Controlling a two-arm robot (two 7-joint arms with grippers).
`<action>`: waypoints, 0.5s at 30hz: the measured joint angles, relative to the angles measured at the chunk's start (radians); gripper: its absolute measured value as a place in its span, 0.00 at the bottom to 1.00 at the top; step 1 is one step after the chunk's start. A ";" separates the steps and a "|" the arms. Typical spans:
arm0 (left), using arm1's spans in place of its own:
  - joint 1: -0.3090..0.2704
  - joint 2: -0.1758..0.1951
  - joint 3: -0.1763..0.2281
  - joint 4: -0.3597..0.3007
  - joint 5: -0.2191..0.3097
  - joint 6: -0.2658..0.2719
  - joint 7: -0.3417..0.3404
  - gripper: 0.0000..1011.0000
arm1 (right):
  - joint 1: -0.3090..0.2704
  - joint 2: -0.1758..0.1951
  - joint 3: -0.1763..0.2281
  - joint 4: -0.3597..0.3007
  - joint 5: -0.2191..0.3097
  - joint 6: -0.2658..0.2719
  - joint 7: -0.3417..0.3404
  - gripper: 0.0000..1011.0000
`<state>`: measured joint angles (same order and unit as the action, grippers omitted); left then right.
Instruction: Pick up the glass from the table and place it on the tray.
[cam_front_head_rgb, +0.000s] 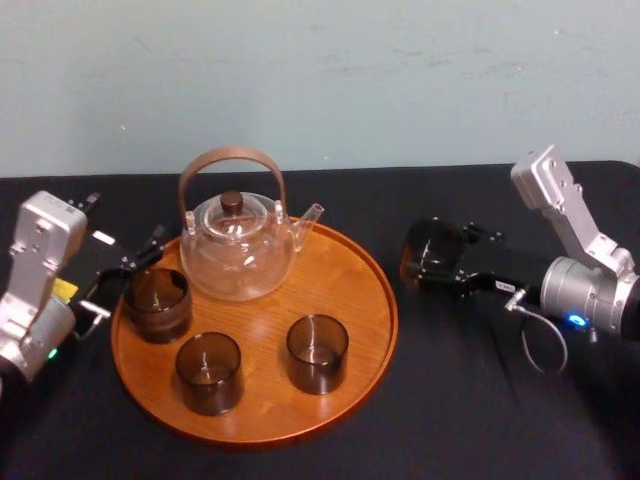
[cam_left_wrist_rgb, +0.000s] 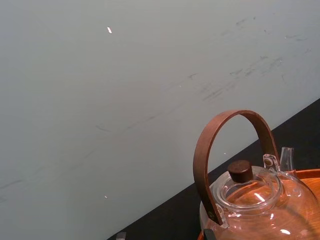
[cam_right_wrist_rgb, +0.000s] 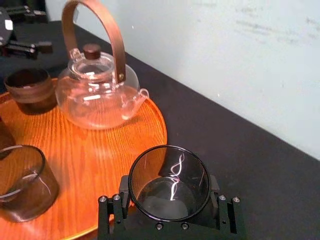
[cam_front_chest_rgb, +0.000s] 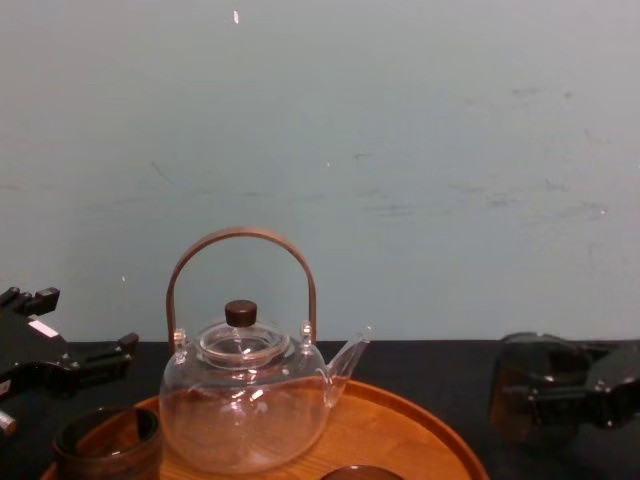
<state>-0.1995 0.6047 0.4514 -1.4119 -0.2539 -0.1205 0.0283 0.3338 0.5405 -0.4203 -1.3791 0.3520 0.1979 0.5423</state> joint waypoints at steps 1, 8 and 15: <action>0.000 0.000 0.000 0.000 0.000 0.000 0.000 0.99 | 0.003 0.002 0.000 -0.006 0.002 -0.001 0.002 0.89; 0.000 0.000 0.000 0.000 0.000 0.000 0.000 0.99 | 0.063 -0.021 -0.045 0.022 -0.002 -0.031 0.038 0.89; 0.000 0.000 0.000 0.000 0.000 0.000 0.000 0.99 | 0.087 -0.043 -0.072 0.047 -0.005 -0.049 0.054 0.89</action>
<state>-0.1995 0.6047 0.4514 -1.4120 -0.2539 -0.1205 0.0283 0.4210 0.4978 -0.4925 -1.3318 0.3468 0.1493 0.5959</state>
